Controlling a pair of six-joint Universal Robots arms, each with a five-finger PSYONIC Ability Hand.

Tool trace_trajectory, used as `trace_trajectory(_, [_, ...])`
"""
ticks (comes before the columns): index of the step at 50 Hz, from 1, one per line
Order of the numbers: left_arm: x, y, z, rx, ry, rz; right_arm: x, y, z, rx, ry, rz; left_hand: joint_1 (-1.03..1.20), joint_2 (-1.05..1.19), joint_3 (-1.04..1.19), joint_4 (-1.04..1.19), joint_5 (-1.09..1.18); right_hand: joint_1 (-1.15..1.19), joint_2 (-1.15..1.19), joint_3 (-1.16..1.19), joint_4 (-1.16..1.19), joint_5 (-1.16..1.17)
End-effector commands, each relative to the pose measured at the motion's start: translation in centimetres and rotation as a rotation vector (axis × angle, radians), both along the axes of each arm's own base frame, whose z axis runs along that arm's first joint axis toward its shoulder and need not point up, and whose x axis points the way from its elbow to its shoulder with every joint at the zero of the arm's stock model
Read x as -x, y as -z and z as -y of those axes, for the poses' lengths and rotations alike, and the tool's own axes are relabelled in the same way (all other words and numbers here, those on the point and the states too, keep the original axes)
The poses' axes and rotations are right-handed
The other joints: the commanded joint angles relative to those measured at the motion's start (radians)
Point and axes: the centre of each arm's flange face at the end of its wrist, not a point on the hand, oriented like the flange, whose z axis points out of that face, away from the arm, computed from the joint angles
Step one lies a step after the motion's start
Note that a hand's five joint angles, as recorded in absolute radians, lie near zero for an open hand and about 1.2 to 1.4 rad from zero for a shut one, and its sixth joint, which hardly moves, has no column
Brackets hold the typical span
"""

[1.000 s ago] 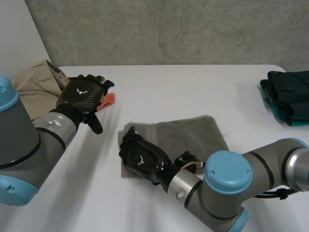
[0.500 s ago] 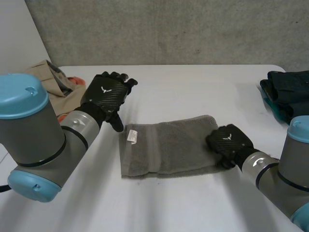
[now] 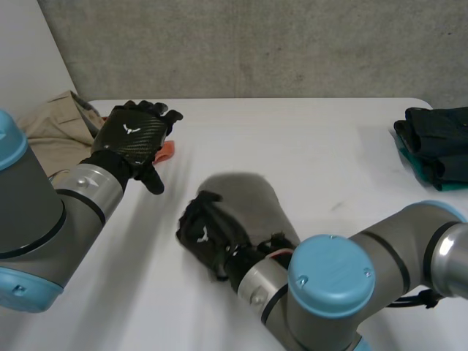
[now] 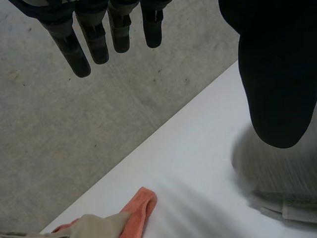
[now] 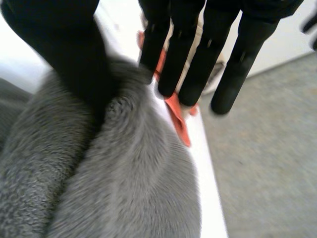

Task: Fold the laundry.

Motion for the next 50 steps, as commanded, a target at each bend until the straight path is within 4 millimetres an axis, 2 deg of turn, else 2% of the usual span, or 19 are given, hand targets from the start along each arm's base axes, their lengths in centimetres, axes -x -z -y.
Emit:
trace_trajectory(1, [0.3,-0.1,-0.1,0.003,0.01,-0.007,1.5,-0.9,1.1,-0.144,0.06,0.082,0.005,-0.004,-0.009,-0.002,-0.022,-0.539,-0.61,-0.651,-0.662,-0.629])
trace_trajectory(4, [0.9,-0.4,-0.2,0.004,0.024,-0.031,4.3,-5.4,4.8,-0.247,0.183,0.275,0.008,-0.001,-0.006,0.001,-0.019,-0.539,-0.61,-0.651,-0.662,-0.629])
trace_trajectory(7, [2.3,-0.6,0.0,-0.017,0.054,-0.094,7.0,-7.9,7.6,-0.389,0.289,0.419,0.011,0.002,-0.003,0.004,-0.016,-0.539,-0.61,-0.651,-0.662,-0.629])
trace_trajectory(11, [4.6,0.2,-0.1,-0.087,0.098,-0.178,8.8,-8.3,9.4,-0.57,0.372,0.45,0.023,0.014,0.008,0.016,-0.004,-0.539,-0.61,-0.651,-0.662,-0.629])
trace_trajectory(13, [6.1,1.0,-0.4,-0.129,0.126,-0.216,8.9,-8.4,9.8,-0.629,0.382,0.438,0.026,0.017,0.011,0.019,-0.002,-0.539,-0.61,-0.651,-0.662,-0.629])
trace_trajectory(17, [7.5,3.3,-0.6,-0.218,0.124,-0.218,8.4,-6.3,11.0,-0.765,0.423,0.343,0.084,0.075,0.07,0.077,0.057,-0.539,-0.61,-0.651,-0.662,-0.629])
trace_trajectory(22, [7.2,6.6,-0.5,-0.31,-0.005,-0.156,7.2,-3.9,12.4,-0.887,0.459,0.246,0.067,0.058,0.052,0.06,0.04,-0.539,-0.61,-0.651,-0.662,-0.629])
trace_trajectory(28, [7.9,10.2,-3.0,-0.405,-0.018,-0.037,6.3,-1.0,13.8,-0.953,0.494,0.174,0.037,0.029,0.023,0.03,0.01,-0.539,-0.61,-0.651,-0.662,-0.629])
trace_trajectory(30, [7.7,10.9,-3.1,-0.423,-0.026,-0.017,6.2,0.3,14.0,-0.964,0.498,0.136,0.037,0.029,0.023,0.03,0.01,-0.539,-0.61,-0.651,-0.662,-0.629])
trace_trajectory(34, [7.5,12.0,-3.3,-0.46,-0.031,0.019,6.3,1.5,14.3,-0.925,0.51,0.064,0.037,0.029,0.023,0.03,0.01,-0.539,-0.61,-0.651,-0.662,-0.629])
trace_trajectory(37, [7.3,12.0,-3.5,-0.479,-0.03,0.046,6.6,1.1,14.5,-0.864,0.529,0.041,0.037,0.029,0.023,0.03,0.01,-0.539,-0.61,-0.651,-0.662,-0.629])
trace_trajectory(41, [7.3,11.1,-3.3,-0.463,-0.026,0.053,6.9,-1.1,14.7,-0.776,0.561,0.067,0.034,0.026,0.02,0.027,0.007,-0.539,-0.61,-0.651,-0.662,-0.629])
trace_trajectory(42, [7.3,10.7,-3.1,-0.455,-0.026,0.046,6.9,-2.2,14.7,-0.743,0.56,0.09,0.034,0.026,0.02,0.027,0.007,-0.539,-0.61,-0.651,-0.662,-0.629])
trace_trajectory(43, [7.3,10.1,-2.9,-0.44,-0.026,0.035,7.0,-2.7,14.7,-0.729,0.558,0.106,0.034,0.026,0.02,0.027,0.007,-0.539,-0.61,-0.651,-0.662,-0.629])
trace_trajectory(44, [7.1,8.3,-2.3,-0.403,-0.031,0.002,7.1,-3.1,14.6,-0.715,0.553,0.12,0.034,0.026,0.02,0.027,0.007,-0.539,-0.61,-0.651,-0.662,-0.629])
trace_trajectory(47, [6.6,5.4,-1.6,-0.344,-0.039,-0.052,7.3,-3.8,13.9,-0.663,0.535,0.151,0.026,0.017,0.011,0.019,-0.001,-0.539,-0.61,-0.651,-0.662,-0.629])
trace_trajectory(48, [6.4,3.6,-1.3,-0.307,-0.031,-0.088,7.3,-4.1,13.7,-0.647,0.526,0.166,0.014,0.005,0.0,0.007,-0.013,-0.539,-0.61,-0.651,-0.662,-0.629])
trace_trajectory(50, [6.5,1.9,-1.2,-0.273,-0.005,-0.122,7.2,-4.7,12.3,-0.593,0.488,0.204,0.014,0.005,-0.001,0.007,-0.013,-0.539,-0.61,-0.651,-0.662,-0.629])
